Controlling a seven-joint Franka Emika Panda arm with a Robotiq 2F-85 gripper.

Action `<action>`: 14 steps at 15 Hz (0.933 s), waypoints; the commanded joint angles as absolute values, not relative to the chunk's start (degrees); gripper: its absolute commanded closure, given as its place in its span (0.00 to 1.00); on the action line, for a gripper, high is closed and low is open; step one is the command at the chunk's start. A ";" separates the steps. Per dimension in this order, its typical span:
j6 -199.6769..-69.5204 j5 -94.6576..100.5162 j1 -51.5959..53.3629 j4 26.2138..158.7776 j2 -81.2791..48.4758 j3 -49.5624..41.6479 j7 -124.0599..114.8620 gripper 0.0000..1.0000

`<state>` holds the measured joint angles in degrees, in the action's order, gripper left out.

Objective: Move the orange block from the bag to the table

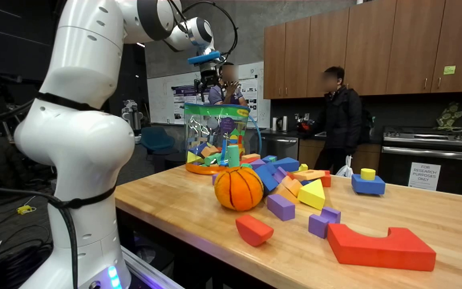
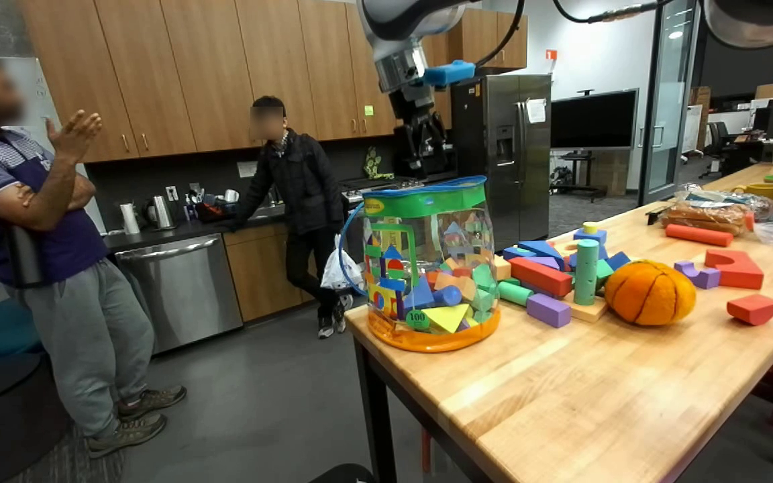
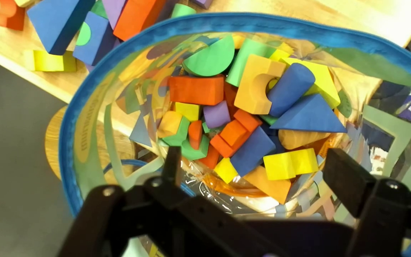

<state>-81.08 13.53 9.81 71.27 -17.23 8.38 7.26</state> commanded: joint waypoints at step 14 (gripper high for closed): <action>-82.02 16.30 12.86 57.25 -34.76 5.75 4.58 0.00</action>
